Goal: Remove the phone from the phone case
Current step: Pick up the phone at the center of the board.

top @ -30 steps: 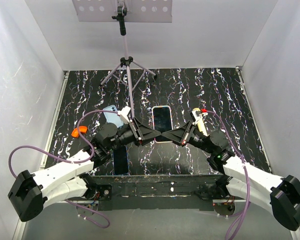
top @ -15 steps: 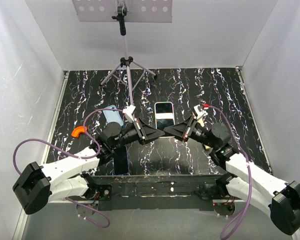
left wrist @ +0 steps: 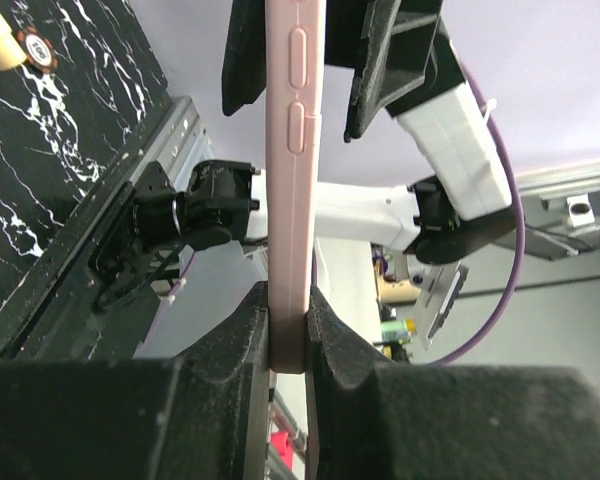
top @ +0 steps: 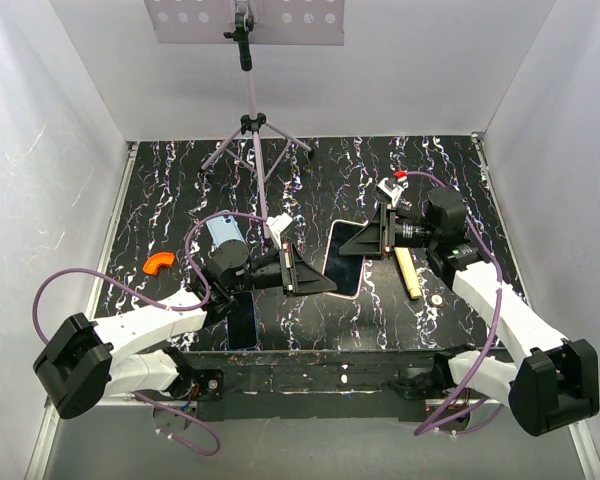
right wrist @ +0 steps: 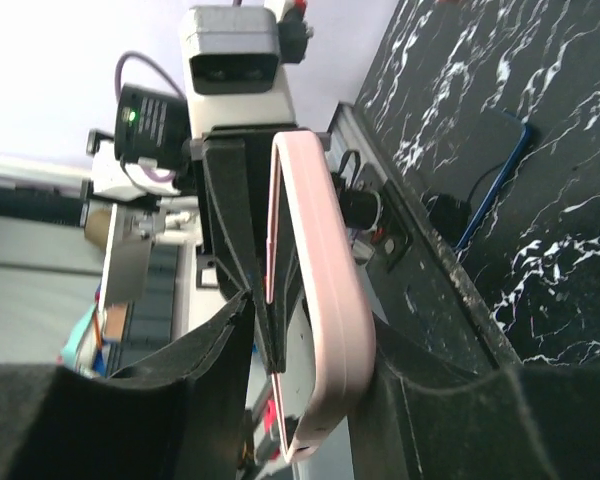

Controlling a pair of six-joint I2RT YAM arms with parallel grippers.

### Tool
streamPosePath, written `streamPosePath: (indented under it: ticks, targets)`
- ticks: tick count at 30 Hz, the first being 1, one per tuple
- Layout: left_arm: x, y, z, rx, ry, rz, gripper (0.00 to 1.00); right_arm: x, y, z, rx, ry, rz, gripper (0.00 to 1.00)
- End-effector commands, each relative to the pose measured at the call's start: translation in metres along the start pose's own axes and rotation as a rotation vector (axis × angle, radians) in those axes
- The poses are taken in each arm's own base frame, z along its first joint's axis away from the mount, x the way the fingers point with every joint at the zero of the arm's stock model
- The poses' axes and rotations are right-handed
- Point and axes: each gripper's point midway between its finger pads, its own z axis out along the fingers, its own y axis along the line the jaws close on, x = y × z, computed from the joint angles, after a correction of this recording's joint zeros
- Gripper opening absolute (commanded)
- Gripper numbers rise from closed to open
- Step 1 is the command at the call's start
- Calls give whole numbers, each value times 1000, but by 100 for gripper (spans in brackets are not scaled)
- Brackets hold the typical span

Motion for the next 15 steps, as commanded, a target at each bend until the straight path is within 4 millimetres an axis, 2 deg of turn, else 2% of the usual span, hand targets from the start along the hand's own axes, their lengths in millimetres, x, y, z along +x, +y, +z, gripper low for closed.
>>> streamPosePath:
  ticks: [1, 4, 6, 8, 11, 14, 15]
  targets:
    - [16, -30, -6, 104, 106, 93, 0, 13, 38, -11, -136, 154, -185, 44]
    - [21, -30, -8, 104, 135, 99, 0, 12, 35, -11, -133, 168, -192, 42]
    - [23, -32, -9, 105, 149, 103, 0, 11, 33, -10, -136, 183, -178, 26]
    - [25, -24, -10, 55, 164, 99, 0, 10, 32, -9, -140, 184, -171, 2]
    - [23, -20, -10, 8, 155, 87, 0, 3, 36, -11, -153, 133, -175, 1]
    - [27, -13, -16, 10, 130, 40, 1, -4, 51, -17, -216, 79, -197, 1]
    - [26, -13, -17, 8, 113, 27, 13, -6, 56, -19, -233, 65, -189, 1]
